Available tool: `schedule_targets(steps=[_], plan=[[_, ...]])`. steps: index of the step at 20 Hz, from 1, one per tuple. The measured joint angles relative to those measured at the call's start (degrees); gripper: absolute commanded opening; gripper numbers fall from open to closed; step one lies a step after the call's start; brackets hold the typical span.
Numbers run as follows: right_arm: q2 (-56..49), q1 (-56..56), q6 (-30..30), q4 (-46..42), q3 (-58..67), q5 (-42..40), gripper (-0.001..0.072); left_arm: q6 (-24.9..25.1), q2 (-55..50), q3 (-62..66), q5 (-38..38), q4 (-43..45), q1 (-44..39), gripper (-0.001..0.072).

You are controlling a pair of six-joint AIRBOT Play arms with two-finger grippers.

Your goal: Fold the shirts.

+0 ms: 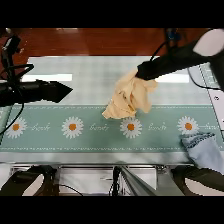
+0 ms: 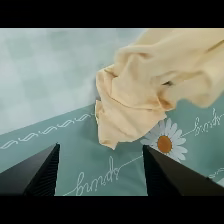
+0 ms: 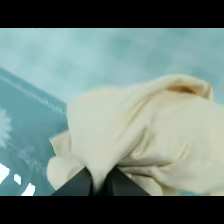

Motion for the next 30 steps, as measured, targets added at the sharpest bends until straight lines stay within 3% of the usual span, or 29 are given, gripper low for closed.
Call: schedule_targets(steps=[1,2,3,5,7,10,18,24,30], plan=[[-2.3,0.2,-0.2,-0.4,0.0,0.9,0.0301,0.0,-0.4,0.0,0.0,-0.1,0.0,0.0609],[-4.5,0.3,-0.7,-0.7,0.0,1.8,0.0383,0.0,-0.9,0.0,0.0,-0.1,0.0,0.0609],[-6.3,0.4,-1.3,-1.0,0.0,2.4,0.0390,0.0,-1.3,0.0,0.0,-0.1,0.0,0.0611],[-8.3,0.2,-2.3,-1.8,0.0,3.4,0.0390,0.0,-2.4,0.0,0.0,-0.7,-0.1,0.0720],[-8.0,-0.5,-3.3,-3.0,0.0,4.2,0.0391,1.0,-3.7,0.0,0.0,-2.0,-1.1,0.0720],[-3.5,-2.7,-4.3,-7.6,0.0,5.0,0.0477,2.5,-7.2,0.0,0.3,-3.4,-5.5,0.0720],[11.4,-16.7,-5.5,-20.6,0.0,7.7,0.0481,3.5,-22.6,0.0,10.4,-5.1,-20.3,0.0720],[12.0,-25.9,-8.0,-19.9,0.0,9.9,0.0481,7.0,-30.3,0.0,15.8,-14.3,-22.5,0.0720],[8.4,-28.3,-9.4,-15.4,0.0,9.8,0.0481,10.0,-35.1,0.0,18.4,-22.4,-23.1,0.0720]])
